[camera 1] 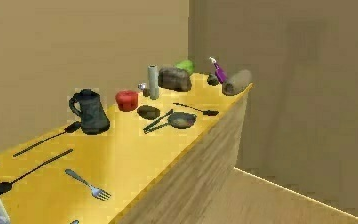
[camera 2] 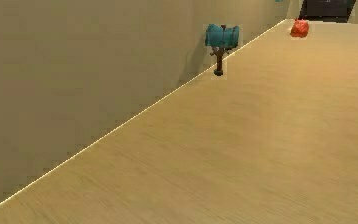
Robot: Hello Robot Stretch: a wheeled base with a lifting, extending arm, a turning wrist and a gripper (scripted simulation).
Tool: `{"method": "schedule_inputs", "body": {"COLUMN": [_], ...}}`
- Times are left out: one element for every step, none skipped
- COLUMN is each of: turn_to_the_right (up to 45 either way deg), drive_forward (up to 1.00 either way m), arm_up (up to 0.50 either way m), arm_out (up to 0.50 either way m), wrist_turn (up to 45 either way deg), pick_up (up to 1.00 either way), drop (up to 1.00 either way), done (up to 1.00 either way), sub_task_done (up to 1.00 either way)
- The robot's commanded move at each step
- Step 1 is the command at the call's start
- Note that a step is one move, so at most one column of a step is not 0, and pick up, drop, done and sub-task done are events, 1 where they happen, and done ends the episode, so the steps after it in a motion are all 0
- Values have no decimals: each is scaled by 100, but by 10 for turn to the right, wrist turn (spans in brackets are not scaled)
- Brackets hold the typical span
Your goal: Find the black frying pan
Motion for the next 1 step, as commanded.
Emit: {"method": "schedule_inputs", "body": {"turn_to_the_right": [0], "drive_forward": [0], "arm_up": [0], "arm_out": [0], "wrist_turn": [0], "pick_up": [0], "drop": [0], "done": [100], "sub_task_done": [0]}}
